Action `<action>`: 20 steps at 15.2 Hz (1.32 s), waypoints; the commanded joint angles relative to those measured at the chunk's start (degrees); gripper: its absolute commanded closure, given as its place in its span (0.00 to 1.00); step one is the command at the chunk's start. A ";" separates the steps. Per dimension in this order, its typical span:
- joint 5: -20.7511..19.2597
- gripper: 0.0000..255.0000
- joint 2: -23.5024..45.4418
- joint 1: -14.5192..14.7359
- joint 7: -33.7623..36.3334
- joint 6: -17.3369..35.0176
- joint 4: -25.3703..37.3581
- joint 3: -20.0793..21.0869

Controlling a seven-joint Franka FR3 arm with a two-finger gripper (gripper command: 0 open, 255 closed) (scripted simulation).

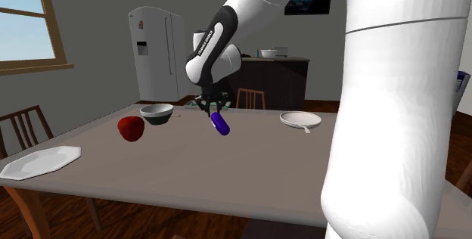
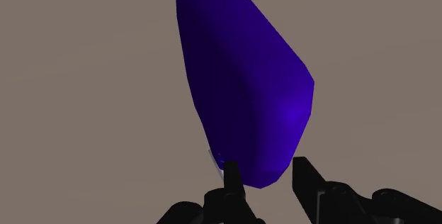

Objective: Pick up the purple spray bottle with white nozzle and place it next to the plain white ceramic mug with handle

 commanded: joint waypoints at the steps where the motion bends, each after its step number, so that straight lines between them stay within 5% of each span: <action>1: 0.14 1.00 -0.88 0.07 -0.32 -1.44 0.58 0.06; 20: 1.70 1.00 -6.59 0.65 -3.51 -15.27 8.95 0.64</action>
